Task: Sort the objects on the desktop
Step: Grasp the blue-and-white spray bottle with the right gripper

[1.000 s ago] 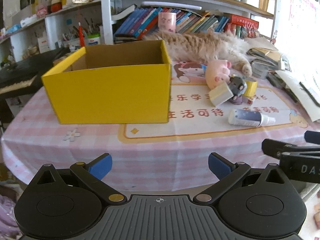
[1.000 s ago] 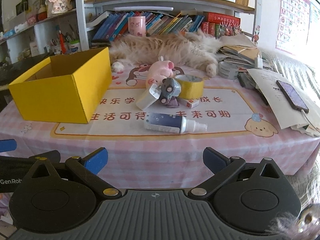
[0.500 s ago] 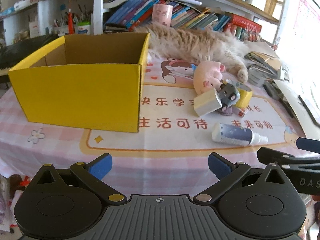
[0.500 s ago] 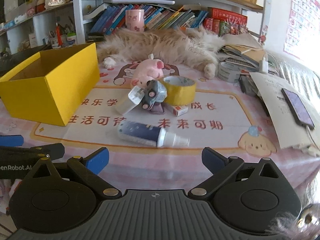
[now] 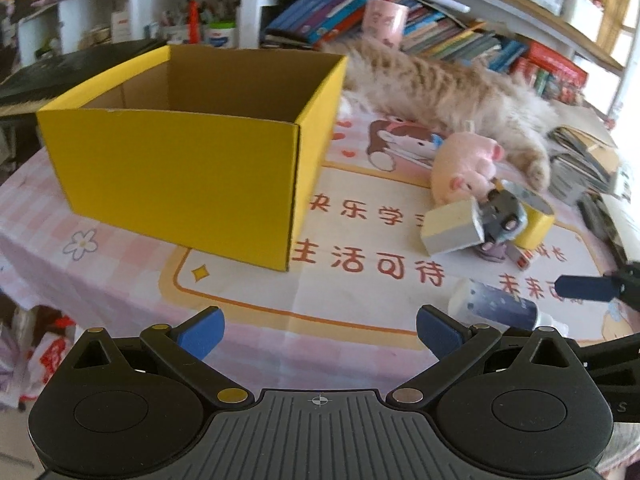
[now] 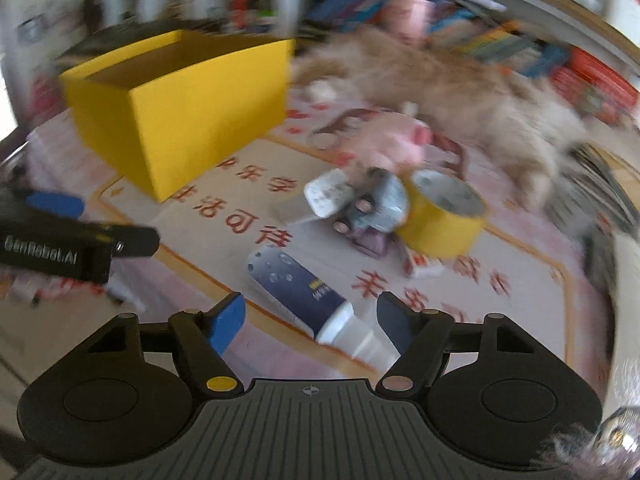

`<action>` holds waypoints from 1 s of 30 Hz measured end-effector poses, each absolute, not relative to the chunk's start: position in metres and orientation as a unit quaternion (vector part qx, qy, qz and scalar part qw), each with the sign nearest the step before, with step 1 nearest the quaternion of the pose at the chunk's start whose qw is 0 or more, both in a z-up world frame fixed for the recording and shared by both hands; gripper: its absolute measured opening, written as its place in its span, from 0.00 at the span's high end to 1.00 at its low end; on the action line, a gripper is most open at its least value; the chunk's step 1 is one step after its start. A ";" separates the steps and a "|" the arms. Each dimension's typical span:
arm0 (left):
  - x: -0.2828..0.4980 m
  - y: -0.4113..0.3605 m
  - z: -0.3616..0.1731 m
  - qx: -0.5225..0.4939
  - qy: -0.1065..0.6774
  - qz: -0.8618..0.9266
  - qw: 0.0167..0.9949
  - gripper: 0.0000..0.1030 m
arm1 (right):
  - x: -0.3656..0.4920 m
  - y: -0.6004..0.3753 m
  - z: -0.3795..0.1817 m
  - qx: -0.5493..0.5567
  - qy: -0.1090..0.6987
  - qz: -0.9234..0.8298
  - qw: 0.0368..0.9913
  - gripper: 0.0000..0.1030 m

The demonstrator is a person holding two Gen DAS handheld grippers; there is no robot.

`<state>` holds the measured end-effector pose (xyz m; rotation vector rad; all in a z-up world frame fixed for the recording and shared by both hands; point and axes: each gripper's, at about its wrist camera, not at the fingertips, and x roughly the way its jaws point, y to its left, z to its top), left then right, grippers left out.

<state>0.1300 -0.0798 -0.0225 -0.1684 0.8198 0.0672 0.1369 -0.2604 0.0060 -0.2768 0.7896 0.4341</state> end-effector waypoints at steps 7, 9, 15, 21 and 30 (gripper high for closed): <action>0.133 -0.087 -0.017 -0.077 0.390 0.067 0.915 0.00 | 0.163 -0.267 0.004 -0.227 0.365 0.297 0.853 0.30; 0.133 -0.091 -0.015 -0.071 0.387 0.071 0.917 0.00 | 0.169 -0.267 0.003 -0.238 0.365 0.321 0.841 0.30; 0.132 -0.106 -0.009 -0.048 0.378 0.066 0.922 0.00 | 0.187 -0.257 -0.011 -0.263 0.396 0.369 0.798 0.38; 0.134 -0.122 -0.007 -0.028 0.376 0.048 0.925 0.00 | 0.198 -0.263 -0.014 -0.227 0.409 0.398 0.789 0.67; 0.145 -0.147 -0.008 -0.018 0.379 0.008 0.925 0.00 | 0.196 -0.297 -0.014 -0.177 0.413 0.336 0.828 0.71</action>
